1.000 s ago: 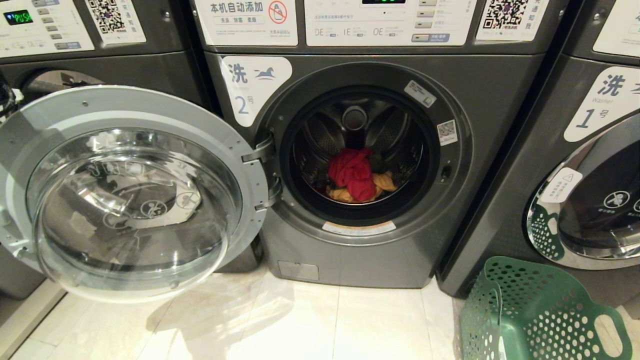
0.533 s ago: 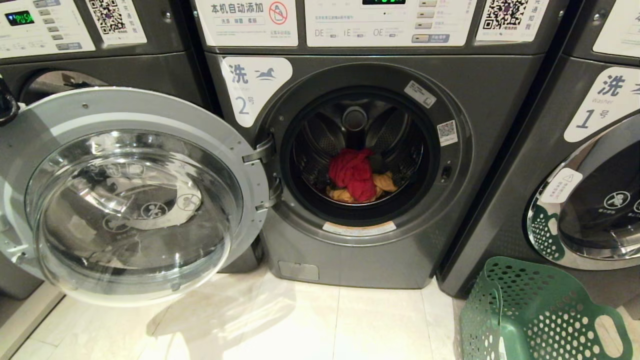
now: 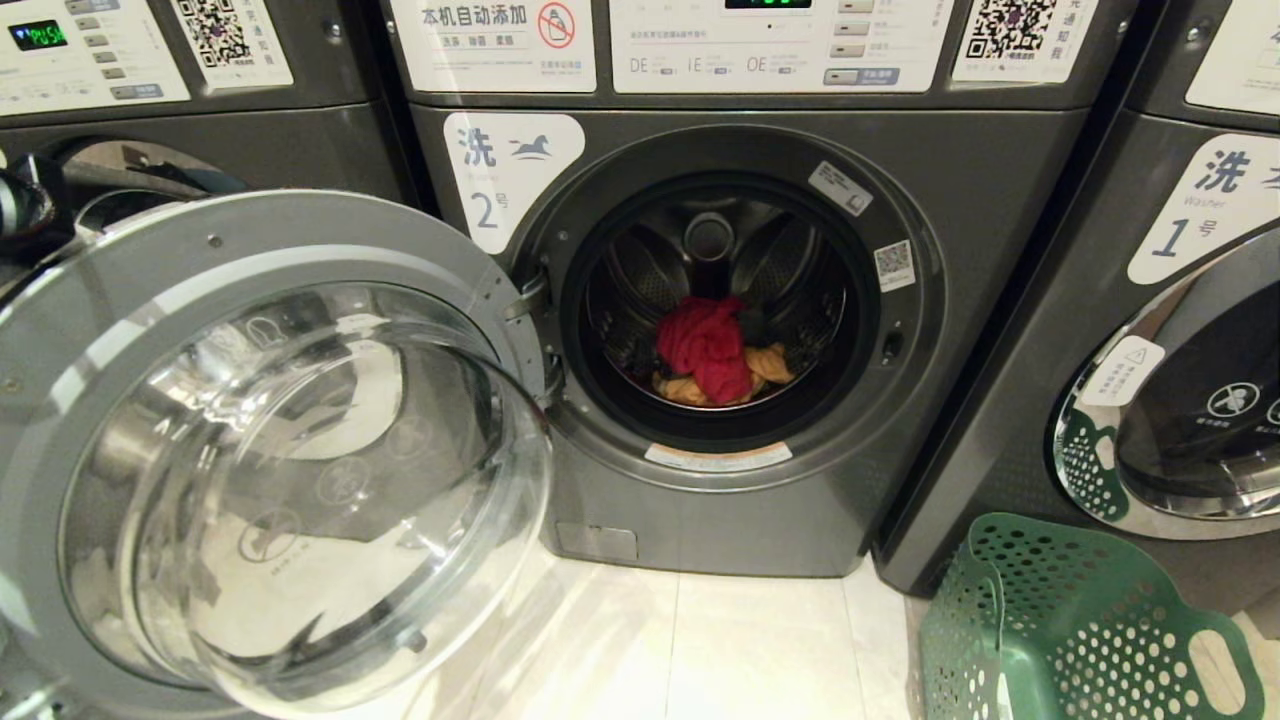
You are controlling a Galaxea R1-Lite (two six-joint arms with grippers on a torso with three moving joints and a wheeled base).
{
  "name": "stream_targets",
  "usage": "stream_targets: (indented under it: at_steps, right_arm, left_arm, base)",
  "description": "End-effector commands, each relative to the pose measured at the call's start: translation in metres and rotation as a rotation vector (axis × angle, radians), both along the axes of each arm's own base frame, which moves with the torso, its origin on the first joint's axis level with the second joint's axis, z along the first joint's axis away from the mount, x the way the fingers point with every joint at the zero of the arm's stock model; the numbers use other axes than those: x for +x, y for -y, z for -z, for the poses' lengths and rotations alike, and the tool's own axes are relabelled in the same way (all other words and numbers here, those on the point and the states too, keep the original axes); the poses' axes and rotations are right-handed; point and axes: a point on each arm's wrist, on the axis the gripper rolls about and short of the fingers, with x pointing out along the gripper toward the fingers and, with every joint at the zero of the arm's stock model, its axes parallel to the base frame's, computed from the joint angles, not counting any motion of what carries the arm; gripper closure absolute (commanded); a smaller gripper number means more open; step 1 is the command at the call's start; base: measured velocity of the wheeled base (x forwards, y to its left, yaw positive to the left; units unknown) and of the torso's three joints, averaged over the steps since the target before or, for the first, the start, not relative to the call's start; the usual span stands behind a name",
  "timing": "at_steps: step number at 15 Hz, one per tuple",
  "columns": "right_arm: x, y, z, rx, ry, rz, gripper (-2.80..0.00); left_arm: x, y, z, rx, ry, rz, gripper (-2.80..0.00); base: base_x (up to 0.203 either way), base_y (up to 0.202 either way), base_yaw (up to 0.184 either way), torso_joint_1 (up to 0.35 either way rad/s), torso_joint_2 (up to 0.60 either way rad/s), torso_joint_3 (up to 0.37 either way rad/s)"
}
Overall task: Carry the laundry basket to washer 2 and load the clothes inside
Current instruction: Close the washing machine door with the left hand, then press the washing machine door tightly with the right hand
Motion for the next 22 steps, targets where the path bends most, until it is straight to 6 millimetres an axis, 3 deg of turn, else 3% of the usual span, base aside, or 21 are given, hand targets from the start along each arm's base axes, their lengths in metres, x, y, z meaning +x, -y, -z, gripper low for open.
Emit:
stream_targets:
  at_steps: [1, 4, 8, 10, 12, 13, 14, 16, 18, 20, 22]
  right_arm:
    - [0.000, 0.000, 0.000, 0.000, 0.000, 0.001, 0.00]
    - [0.000, 0.000, 0.000, 0.001, -0.001, 0.000, 0.00]
    - [0.000, 0.000, 0.000, 0.001, 0.002, -0.001, 0.00]
    - [0.000, 0.000, 0.001, 0.017, -0.003, 0.004, 0.00]
    - [0.000, 0.000, 0.001, 0.021, -0.003, 0.002, 0.00]
    - [0.000, 0.000, 0.001, 0.020, -0.001, 0.001, 0.00]
    - [0.000, 0.000, 0.001, 0.014, 0.000, 0.001, 0.00]
    - [0.000, 0.000, 0.001, -0.003, -0.001, -0.001, 0.00]
    - [-0.001, 0.000, -0.004, -0.044, -0.007, -0.012, 0.00]
    - [-0.002, -0.002, -0.027, -0.067, -0.050, -0.089, 0.00]
    - [0.014, -0.004, -0.051, -0.059, -0.176, -0.173, 0.00]
  left_arm:
    - [-0.038, 0.033, -0.021, 0.009, 0.045, 0.094, 0.00]
    - [-0.075, 0.085, -0.025, -0.010, -0.010, 0.343, 0.00]
    - [-0.100, 0.172, -0.025, -0.052, -0.033, 0.763, 0.00]
    - [-0.084, 0.242, -0.014, -0.039, 0.012, 0.859, 0.00]
    - [-0.043, 0.320, 0.001, -0.064, 0.257, 0.755, 0.00]
    - [-0.034, 0.344, 0.006, -0.059, 0.365, 0.646, 0.00]
    - [-0.030, 0.354, 0.008, -0.050, 0.417, 0.585, 0.00]
    - [-0.042, 0.342, -0.010, -0.016, 0.488, 0.491, 0.00]
    - [-0.067, 0.299, -0.048, 0.002, 0.583, 0.308, 0.00]
    - [-0.082, 0.258, -0.067, 0.041, 0.600, 0.149, 0.00]
    - [-0.091, 0.232, -0.070, 0.068, 0.594, 0.083, 0.00]
  base:
    - [0.000, 0.000, 0.000, 0.000, 0.00, 0.000]
    - [0.000, 0.000, 0.000, 0.000, 0.00, 0.000]
    - [0.000, 0.000, 0.000, 0.000, 0.00, 0.000]
    - [0.000, 0.000, 0.000, 0.000, 0.00, 0.000]
    - [0.000, 0.000, 0.000, 0.000, 0.00, 0.000]
    - [0.000, 0.000, 0.000, 0.000, 0.00, 0.000]
    - [0.000, 0.000, 0.000, 0.000, 0.00, 0.000]
    - [0.000, 0.000, 0.000, 0.000, 0.00, 0.000]
    - [0.000, 0.000, 0.000, 0.000, 0.00, 0.000]
    - [0.000, 0.000, 0.000, 0.000, 0.00, 0.000]
    - [0.000, 0.000, 0.000, 0.000, 0.00, 0.000]
